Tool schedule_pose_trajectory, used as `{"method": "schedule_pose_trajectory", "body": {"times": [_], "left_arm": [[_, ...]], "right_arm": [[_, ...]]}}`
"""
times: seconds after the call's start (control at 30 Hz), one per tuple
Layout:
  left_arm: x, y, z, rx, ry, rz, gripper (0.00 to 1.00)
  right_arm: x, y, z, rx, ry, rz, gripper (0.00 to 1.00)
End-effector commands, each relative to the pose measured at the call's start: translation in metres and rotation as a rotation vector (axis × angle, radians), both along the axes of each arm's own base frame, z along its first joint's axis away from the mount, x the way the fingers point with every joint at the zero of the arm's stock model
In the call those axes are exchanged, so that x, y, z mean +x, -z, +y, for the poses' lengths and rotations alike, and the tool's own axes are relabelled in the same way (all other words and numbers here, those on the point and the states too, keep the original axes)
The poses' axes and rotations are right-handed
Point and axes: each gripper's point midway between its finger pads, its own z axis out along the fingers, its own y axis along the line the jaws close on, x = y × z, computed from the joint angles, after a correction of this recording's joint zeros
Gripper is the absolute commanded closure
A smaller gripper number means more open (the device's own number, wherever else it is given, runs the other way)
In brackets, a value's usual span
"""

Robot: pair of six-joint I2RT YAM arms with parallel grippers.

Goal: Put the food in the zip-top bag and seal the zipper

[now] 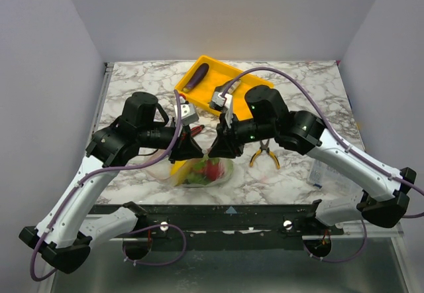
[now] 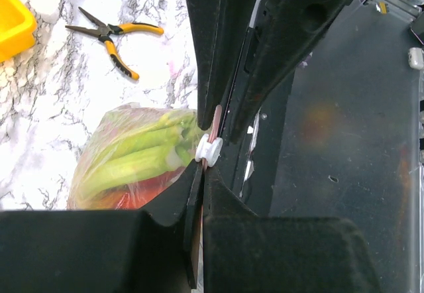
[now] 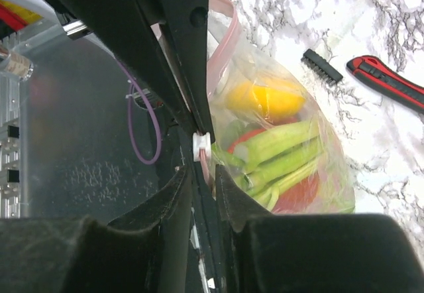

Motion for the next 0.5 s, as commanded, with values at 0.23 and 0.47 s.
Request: {"method": "schedule_pose_trajectory", "body": {"times": [0.23,0.47], "left_arm": [[-0.008,-0.016,0.000,-0.048,0.031,-0.052,1.00],[-0.010,-0.025,-0.003,-0.090,0.049,-0.066,0.49]], "right_arm": [[0.001,0.001,0.010,-0.013,-0.072,-0.026,1.00],[0.004,-0.001,0.006,0.036,-0.038,-0.075,1.00]]}}
